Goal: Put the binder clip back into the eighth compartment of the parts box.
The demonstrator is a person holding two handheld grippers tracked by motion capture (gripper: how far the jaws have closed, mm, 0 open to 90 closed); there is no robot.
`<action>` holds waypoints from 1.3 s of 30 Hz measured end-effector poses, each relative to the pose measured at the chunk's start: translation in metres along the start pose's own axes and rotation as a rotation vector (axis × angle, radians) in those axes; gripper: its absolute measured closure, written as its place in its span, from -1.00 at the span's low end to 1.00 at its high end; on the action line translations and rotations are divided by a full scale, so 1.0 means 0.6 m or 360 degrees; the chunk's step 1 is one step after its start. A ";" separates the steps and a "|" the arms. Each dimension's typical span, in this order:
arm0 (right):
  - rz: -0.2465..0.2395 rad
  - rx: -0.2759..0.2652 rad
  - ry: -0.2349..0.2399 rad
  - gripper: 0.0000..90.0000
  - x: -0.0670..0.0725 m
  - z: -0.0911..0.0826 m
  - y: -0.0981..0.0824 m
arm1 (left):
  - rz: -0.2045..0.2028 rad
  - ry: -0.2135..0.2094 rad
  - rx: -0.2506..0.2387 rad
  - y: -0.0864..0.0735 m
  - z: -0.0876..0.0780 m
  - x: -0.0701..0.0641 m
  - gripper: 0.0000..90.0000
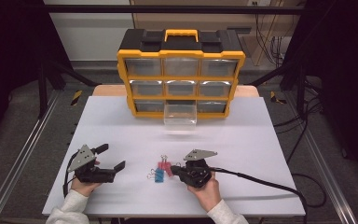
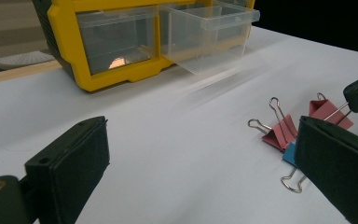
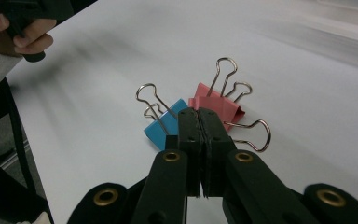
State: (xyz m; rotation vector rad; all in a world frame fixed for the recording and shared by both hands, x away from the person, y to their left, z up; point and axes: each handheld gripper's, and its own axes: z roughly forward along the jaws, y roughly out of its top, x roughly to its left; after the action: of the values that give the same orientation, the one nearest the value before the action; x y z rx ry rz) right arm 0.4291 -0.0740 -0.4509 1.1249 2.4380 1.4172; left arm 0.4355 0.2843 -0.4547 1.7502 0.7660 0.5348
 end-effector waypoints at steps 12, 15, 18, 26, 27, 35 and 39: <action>-0.0036 -0.0079 -0.0055 0.98 -0.004 -0.030 0.021 | -0.0001 0.0000 -0.0001 0.000 0.000 0.000 -0.94; -0.0051 -0.0106 -0.0072 0.98 -0.007 -0.038 0.028 | -0.0001 0.0001 0.0000 0.000 0.000 0.001 -0.94; -0.0058 -0.0132 -0.0093 0.98 -0.010 -0.046 0.035 | 0.0000 0.0002 0.0001 0.000 -0.001 0.001 -0.94; -0.0072 -0.0212 -0.0153 0.98 -0.021 -0.070 0.056 | 0.0000 0.0002 0.0002 0.000 0.000 0.002 -0.94; -0.0070 -0.0233 -0.0167 0.98 -0.025 -0.076 0.062 | 0.0001 0.0002 0.0000 0.000 0.000 0.001 -0.94; -0.0061 -0.0305 -0.0209 0.98 -0.037 -0.090 0.084 | 0.0000 0.0003 -0.0002 0.000 0.000 0.001 -0.94; -0.0060 -0.0348 -0.0238 0.98 -0.044 -0.093 0.102 | 0.0002 0.0004 0.0000 0.000 -0.001 0.001 -0.94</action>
State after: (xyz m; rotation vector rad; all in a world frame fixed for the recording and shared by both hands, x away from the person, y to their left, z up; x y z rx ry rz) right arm 0.4576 -0.1125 -0.3783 1.0866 2.1324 1.4868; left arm 0.4359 0.2852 -0.4546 1.7503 0.7664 0.5379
